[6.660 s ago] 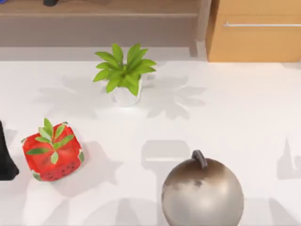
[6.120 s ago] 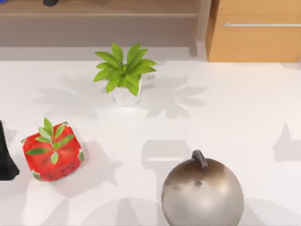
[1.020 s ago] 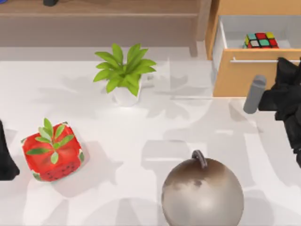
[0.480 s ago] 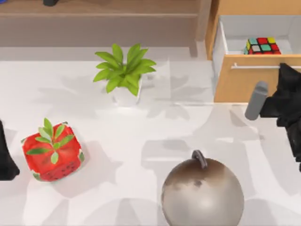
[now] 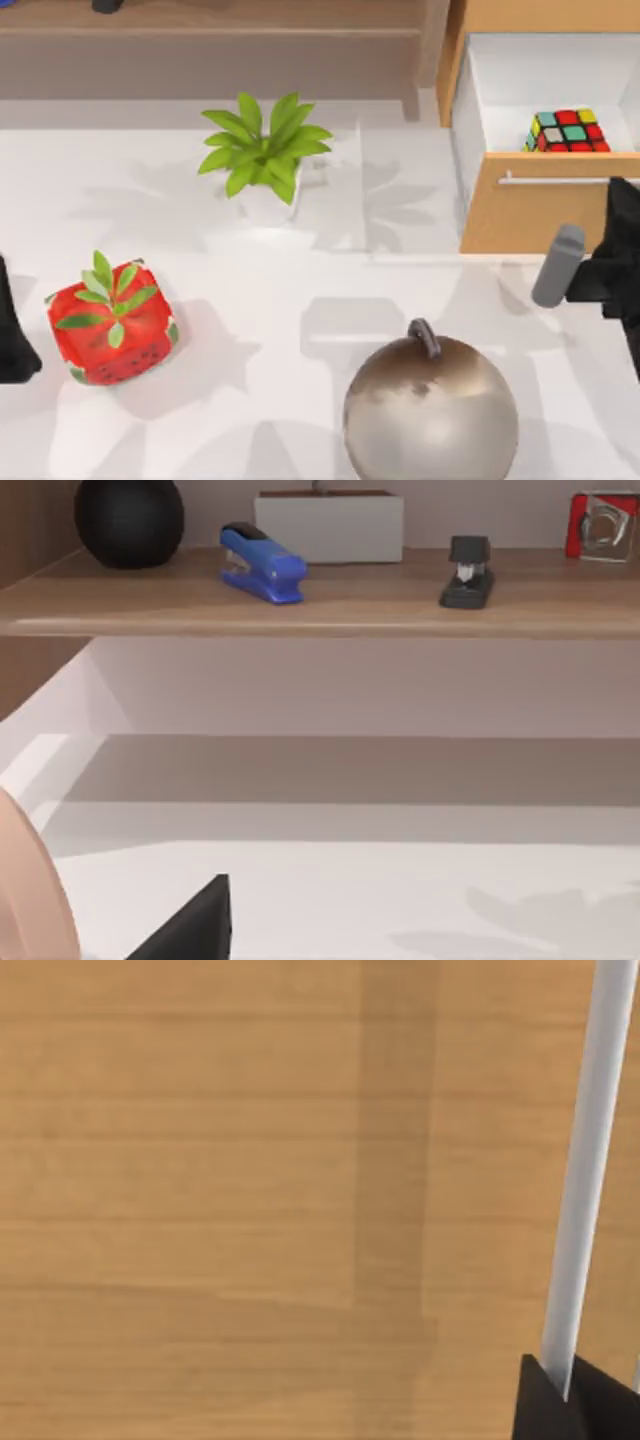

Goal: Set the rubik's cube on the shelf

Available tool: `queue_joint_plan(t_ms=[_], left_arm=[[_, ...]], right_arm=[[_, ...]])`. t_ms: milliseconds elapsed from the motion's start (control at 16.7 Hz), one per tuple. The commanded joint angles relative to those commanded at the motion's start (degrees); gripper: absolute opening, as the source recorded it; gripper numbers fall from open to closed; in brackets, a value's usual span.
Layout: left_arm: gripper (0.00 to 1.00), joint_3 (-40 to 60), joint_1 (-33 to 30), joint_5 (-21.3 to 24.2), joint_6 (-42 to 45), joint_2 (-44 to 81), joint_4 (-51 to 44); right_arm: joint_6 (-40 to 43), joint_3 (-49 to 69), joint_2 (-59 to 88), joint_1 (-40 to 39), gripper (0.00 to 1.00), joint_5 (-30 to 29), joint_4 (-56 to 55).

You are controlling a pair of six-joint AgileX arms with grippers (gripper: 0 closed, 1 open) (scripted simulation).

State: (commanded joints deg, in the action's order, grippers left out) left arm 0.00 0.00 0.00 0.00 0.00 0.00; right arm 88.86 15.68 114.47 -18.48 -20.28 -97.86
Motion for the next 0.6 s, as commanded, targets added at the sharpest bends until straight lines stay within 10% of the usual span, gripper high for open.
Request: queue_joint_plan(t_ms=[240, 600], left_arm=[[1.00, 0.00, 0.00, 0.00, 0.00, 0.00, 0.00], [1.00, 0.00, 0.00, 0.00, 0.00, 0.00, 0.00]], right_arm=[[-0.01, -0.06, -0.02, -0.02, 0.00, -0.02, -0.05], [-0.01, -0.06, -0.02, -0.02, 0.45, -0.02, -0.05]])
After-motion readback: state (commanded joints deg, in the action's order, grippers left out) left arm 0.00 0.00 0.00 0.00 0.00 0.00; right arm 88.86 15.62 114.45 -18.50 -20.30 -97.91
